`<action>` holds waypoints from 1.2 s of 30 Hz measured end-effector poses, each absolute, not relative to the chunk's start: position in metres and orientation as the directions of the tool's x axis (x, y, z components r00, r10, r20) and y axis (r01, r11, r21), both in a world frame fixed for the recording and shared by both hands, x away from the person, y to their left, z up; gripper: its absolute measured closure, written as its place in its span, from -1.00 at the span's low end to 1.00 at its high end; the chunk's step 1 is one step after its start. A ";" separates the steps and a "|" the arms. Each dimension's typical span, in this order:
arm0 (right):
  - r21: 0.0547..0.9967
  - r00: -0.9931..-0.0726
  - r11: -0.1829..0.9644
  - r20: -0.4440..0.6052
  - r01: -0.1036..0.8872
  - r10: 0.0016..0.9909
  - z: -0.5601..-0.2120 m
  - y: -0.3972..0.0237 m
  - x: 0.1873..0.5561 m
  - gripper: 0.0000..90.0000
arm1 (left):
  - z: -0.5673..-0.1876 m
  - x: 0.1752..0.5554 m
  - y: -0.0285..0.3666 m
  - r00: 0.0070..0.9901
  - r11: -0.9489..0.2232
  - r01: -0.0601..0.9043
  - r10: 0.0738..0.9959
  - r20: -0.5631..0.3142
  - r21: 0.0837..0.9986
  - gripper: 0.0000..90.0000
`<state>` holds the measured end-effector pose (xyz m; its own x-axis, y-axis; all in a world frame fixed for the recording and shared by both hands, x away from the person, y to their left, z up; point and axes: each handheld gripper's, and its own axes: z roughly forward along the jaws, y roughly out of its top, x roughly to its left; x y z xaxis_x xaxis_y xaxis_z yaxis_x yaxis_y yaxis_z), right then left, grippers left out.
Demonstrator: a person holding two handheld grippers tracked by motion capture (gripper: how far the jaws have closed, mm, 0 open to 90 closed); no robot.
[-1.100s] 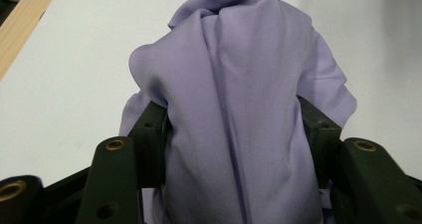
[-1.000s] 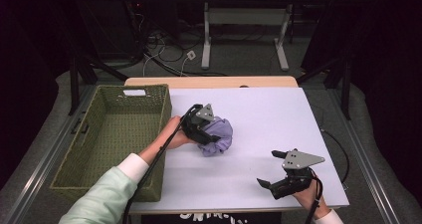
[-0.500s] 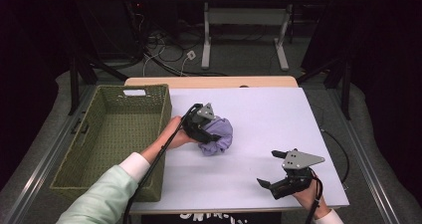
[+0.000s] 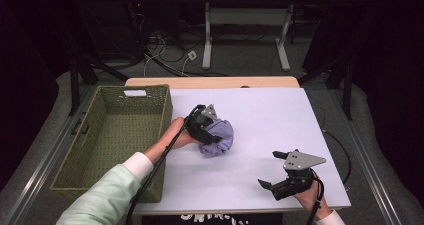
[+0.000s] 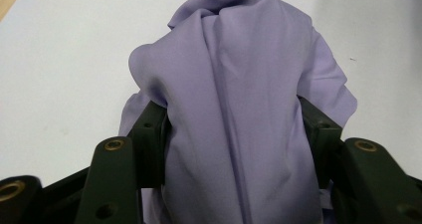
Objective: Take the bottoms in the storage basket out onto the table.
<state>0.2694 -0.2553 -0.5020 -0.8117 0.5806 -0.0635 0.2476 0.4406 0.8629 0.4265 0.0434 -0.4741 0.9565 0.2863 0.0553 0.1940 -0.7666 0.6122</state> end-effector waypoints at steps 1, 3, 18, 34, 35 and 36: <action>0.863 -0.811 0.440 -0.063 0.248 0.582 -0.502 -0.255 0.269 -1.00 | -0.475 0.427 0.042 0.958 -0.770 0.193 0.283 0.053 0.609 -0.04; 0.863 -0.811 0.439 -0.061 0.249 0.582 -0.502 -0.256 0.269 -1.00 | -0.477 0.426 0.039 0.959 -0.778 0.190 0.278 0.057 0.599 -0.05; 0.860 -0.813 0.443 -0.060 0.252 0.579 -0.502 -0.254 0.270 -1.00 | -0.479 0.431 0.042 0.929 -0.794 0.283 0.366 0.051 0.539 -0.53; 0.862 -0.815 0.442 -0.060 0.249 0.576 -0.502 -0.254 0.270 -1.00 | -0.453 0.421 0.057 0.903 -0.727 0.350 0.429 -0.007 0.590 -0.84; 0.862 -0.815 0.443 -0.061 0.248 0.576 -0.502 -0.254 0.270 -1.00 | -0.452 0.420 0.059 0.903 -0.729 0.352 0.430 -0.007 0.587 -0.85; 0.861 -0.815 0.443 -0.062 0.248 0.576 -0.502 -0.254 0.270 -1.00 | -0.451 0.420 0.060 0.903 -0.732 0.351 0.429 -0.005 0.584 -0.88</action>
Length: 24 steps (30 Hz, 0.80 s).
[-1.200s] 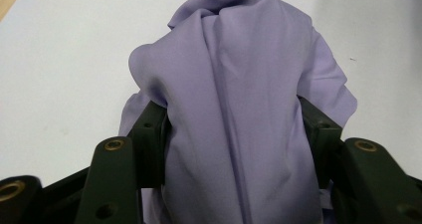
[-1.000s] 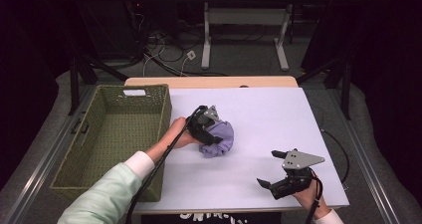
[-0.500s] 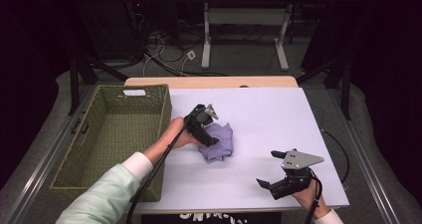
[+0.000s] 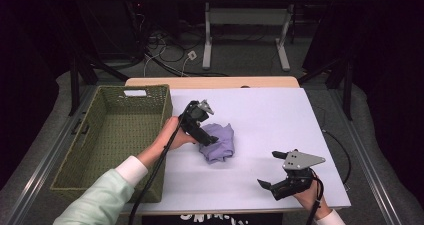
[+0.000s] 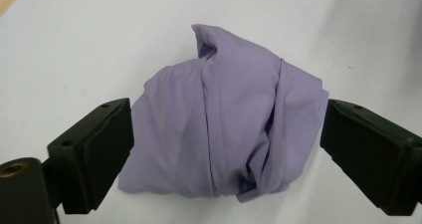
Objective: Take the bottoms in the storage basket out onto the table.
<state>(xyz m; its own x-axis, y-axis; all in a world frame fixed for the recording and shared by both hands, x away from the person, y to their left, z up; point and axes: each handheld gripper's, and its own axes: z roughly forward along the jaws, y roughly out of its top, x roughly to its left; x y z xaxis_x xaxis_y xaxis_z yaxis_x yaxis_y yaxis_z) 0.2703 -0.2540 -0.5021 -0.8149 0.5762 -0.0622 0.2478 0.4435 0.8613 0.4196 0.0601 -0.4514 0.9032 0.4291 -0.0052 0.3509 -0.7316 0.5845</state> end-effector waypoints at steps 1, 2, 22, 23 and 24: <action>0.861 -0.815 0.443 -0.061 0.248 0.576 -0.502 -0.254 0.270 -1.00 | -0.451 0.418 0.061 0.901 -0.730 0.356 0.433 -0.008 0.583 -0.90; 0.861 -0.816 0.445 -0.062 0.248 0.575 -0.502 -0.254 0.270 -1.00 | -0.450 0.417 0.062 0.901 -0.732 0.356 0.434 -0.007 0.581 -0.91; 0.856 -0.819 0.450 -0.059 0.253 0.571 -0.503 -0.252 0.271 -1.00 | -0.440 0.400 0.089 0.888 -0.721 0.366 0.459 0.009 0.588 -1.00; 0.856 -0.818 0.450 -0.058 0.253 0.572 -0.503 -0.252 0.271 -1.00 | -0.440 0.400 0.090 0.886 -0.717 0.368 0.464 0.011 0.592 -1.00; 0.856 -0.819 0.452 -0.059 0.253 0.571 -0.503 -0.252 0.271 -1.00 | -0.440 0.400 0.092 0.886 -0.717 0.371 0.464 0.007 0.590 -1.00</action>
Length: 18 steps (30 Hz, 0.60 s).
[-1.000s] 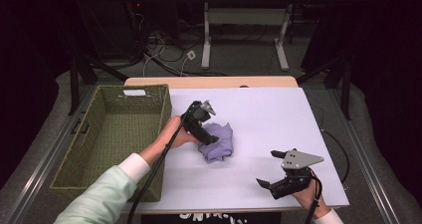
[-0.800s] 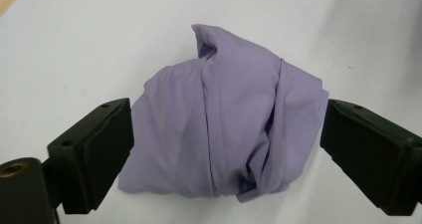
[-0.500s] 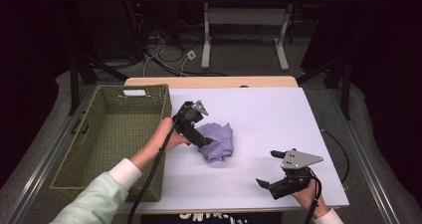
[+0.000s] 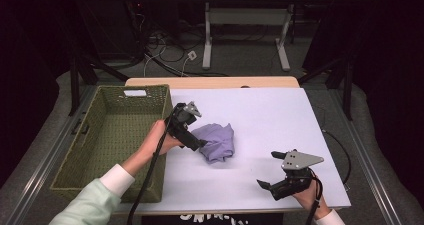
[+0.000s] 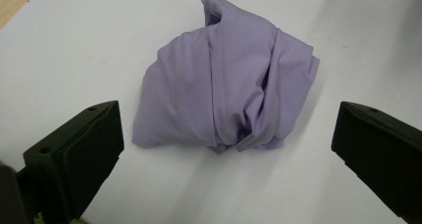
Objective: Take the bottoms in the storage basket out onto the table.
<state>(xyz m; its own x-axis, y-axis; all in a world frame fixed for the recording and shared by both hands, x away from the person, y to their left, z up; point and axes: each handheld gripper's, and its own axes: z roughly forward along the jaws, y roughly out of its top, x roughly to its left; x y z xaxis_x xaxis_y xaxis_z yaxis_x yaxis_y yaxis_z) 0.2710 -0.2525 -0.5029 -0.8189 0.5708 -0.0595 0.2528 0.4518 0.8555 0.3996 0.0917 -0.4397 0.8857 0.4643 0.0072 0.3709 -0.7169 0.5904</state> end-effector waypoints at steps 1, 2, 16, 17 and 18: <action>0.856 -0.819 0.452 -0.060 0.252 0.571 -0.503 -0.252 0.271 -1.00 | -0.439 0.399 0.093 0.884 -0.716 0.374 0.467 0.006 0.589 -1.00; 0.856 -0.818 0.451 -0.060 0.253 0.572 -0.503 -0.252 0.271 -1.00 | -0.439 0.399 0.094 0.884 -0.715 0.372 0.468 0.010 0.592 -1.00; 0.855 -0.818 0.452 -0.060 0.254 0.572 -0.503 -0.253 0.271 -1.00 | -0.439 0.390 0.117 0.867 -0.709 0.395 0.499 0.019 0.585 -1.00; 0.855 -0.817 0.451 -0.059 0.255 0.573 -0.503 -0.253 0.271 -1.00 | -0.438 0.390 0.118 0.865 -0.707 0.398 0.501 0.017 0.584 -1.00; 0.855 -0.817 0.451 -0.059 0.255 0.573 -0.503 -0.253 0.271 -1.00 | -0.438 0.389 0.121 0.862 -0.703 0.403 0.506 0.014 0.586 -1.00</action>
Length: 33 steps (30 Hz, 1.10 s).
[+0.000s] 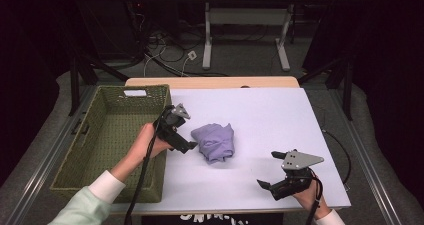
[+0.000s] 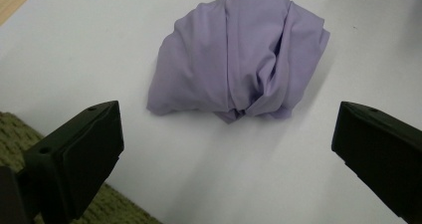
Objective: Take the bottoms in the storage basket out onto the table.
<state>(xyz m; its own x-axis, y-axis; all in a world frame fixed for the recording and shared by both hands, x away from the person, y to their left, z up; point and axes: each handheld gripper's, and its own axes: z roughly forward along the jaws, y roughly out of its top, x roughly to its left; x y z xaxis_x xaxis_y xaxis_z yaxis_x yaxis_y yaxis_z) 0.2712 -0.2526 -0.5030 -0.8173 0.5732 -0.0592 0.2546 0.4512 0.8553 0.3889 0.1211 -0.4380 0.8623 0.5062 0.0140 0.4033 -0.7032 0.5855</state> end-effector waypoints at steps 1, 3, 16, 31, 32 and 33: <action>0.855 -0.817 0.452 -0.059 0.255 0.573 -0.503 -0.253 0.271 -1.00 | -0.438 0.388 0.123 0.860 -0.701 0.406 0.510 0.014 0.586 -1.00; 0.855 -0.818 0.452 -0.059 0.254 0.572 -0.503 -0.252 0.271 -1.00 | -0.437 0.387 0.128 0.856 -0.698 0.411 0.516 0.013 0.586 -1.00; 0.853 -0.817 0.455 -0.061 0.255 0.573 -0.503 -0.252 0.271 -1.00 | -0.432 0.376 0.153 0.825 -0.662 0.433 0.564 0.027 0.611 -1.00; 0.854 -0.817 0.453 -0.061 0.254 0.573 -0.502 -0.252 0.271 -1.00 | -0.428 0.366 0.182 0.792 -0.617 0.458 0.610 0.022 0.640 -1.00; 0.855 -0.817 0.453 -0.061 0.254 0.573 -0.502 -0.252 0.271 -1.00 | -0.428 0.365 0.184 0.790 -0.615 0.460 0.613 0.021 0.641 -1.00; 0.854 -0.817 0.453 -0.061 0.254 0.573 -0.502 -0.252 0.271 -1.00 | -0.428 0.364 0.185 0.790 -0.615 0.460 0.613 0.020 0.641 -1.00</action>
<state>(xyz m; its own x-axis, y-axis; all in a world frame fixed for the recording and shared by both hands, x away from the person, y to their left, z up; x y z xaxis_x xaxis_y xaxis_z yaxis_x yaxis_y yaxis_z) 0.2709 -0.2520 -0.5024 -0.8169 0.5735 -0.0614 0.2539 0.4532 0.8545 0.3642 0.1851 -0.4276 0.7902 0.6126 0.0204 0.4600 -0.6147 0.6407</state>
